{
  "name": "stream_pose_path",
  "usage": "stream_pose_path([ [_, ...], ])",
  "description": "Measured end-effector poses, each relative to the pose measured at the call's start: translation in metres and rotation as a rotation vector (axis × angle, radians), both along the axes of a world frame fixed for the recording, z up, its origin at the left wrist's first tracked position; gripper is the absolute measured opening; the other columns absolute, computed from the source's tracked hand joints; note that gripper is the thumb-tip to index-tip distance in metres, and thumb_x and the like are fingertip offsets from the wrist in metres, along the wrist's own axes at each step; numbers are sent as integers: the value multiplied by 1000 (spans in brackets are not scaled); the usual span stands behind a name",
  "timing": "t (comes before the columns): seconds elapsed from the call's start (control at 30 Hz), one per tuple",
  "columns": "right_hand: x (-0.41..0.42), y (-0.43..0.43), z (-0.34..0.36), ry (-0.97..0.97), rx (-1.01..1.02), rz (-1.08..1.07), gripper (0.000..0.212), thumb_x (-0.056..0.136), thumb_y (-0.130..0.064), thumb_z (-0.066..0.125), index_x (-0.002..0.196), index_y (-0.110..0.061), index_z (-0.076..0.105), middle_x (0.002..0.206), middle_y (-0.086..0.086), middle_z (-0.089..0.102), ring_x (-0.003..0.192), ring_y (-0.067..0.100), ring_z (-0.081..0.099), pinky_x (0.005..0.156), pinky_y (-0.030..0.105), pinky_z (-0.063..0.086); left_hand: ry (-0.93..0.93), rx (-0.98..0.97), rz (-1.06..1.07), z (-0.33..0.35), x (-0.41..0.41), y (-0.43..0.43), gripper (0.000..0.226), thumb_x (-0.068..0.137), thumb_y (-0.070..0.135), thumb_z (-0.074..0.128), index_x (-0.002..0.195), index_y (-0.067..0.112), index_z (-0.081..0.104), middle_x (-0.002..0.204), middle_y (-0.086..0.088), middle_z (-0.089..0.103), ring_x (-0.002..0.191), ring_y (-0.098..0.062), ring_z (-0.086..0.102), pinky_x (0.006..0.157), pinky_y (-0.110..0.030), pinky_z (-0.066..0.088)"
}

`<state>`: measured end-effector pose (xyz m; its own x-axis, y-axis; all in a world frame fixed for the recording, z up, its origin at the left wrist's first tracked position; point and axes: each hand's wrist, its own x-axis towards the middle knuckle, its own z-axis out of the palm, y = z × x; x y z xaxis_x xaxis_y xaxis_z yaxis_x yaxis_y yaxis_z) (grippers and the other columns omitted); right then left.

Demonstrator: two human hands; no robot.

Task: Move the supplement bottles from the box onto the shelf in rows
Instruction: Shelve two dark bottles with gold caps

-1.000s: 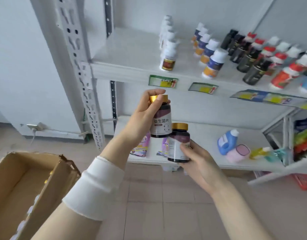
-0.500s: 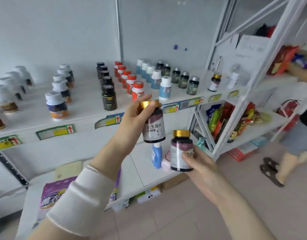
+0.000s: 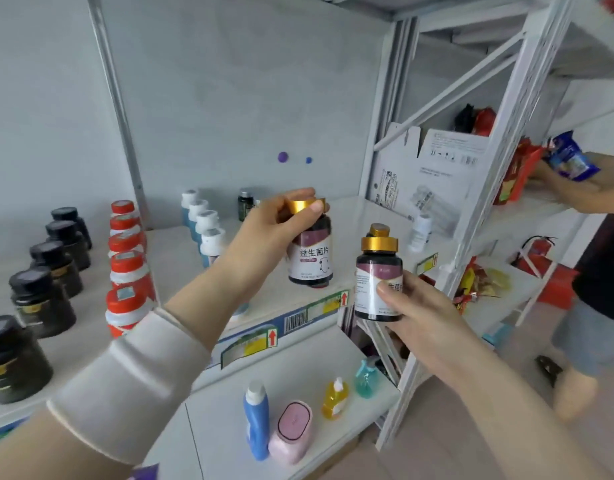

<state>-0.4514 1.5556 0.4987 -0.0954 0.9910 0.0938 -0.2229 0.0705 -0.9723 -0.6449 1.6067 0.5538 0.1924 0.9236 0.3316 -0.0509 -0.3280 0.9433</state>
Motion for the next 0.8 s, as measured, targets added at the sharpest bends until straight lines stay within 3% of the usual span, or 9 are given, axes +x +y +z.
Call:
stream_pose_path([
  [0.13,30,56,12,14,16,49,83,47,-41,87,118,-9,60,117,13,67,109,23,64,94,36,52,77,21,-3,12,30,61,29,92,26,54,120,20,54,114,6,67,108,-8,63,95,-28,48],
  [0.23,56,105,20,8,-25,74,56,69,-19,65,123,-5,55,123,19,62,113,28,61,95,38,50,132,18,6,16,52,108,33,91,30,55,122,21,54,113,9,68,105,-5,64,90,-25,49],
  [0.33,83,157,28,-55,-28,105,57,71,-16,61,126,-5,53,124,20,60,114,30,60,99,42,47,160,7,40,17,74,154,34,83,38,58,114,25,56,114,3,67,107,-10,64,95,-28,48],
  [0.47,113,221,36,-158,2,181,49,81,-11,61,129,-11,50,121,12,62,107,21,63,93,36,49,147,-45,104,17,100,204,17,90,28,53,106,24,57,108,1,65,104,-11,63,87,-22,49],
  [0.63,134,293,42,-380,50,277,50,80,-15,68,127,-19,51,119,3,65,111,18,61,104,42,43,255,-106,222,17,116,257,35,91,29,54,124,16,53,114,0,64,104,-9,61,82,-22,51],
  [0.8,127,353,45,-539,96,322,56,74,-17,76,124,-21,50,117,-1,63,109,15,60,104,40,44,321,-160,364,11,109,309,35,90,23,61,122,13,55,121,-5,63,105,-14,61,85,-24,51],
])
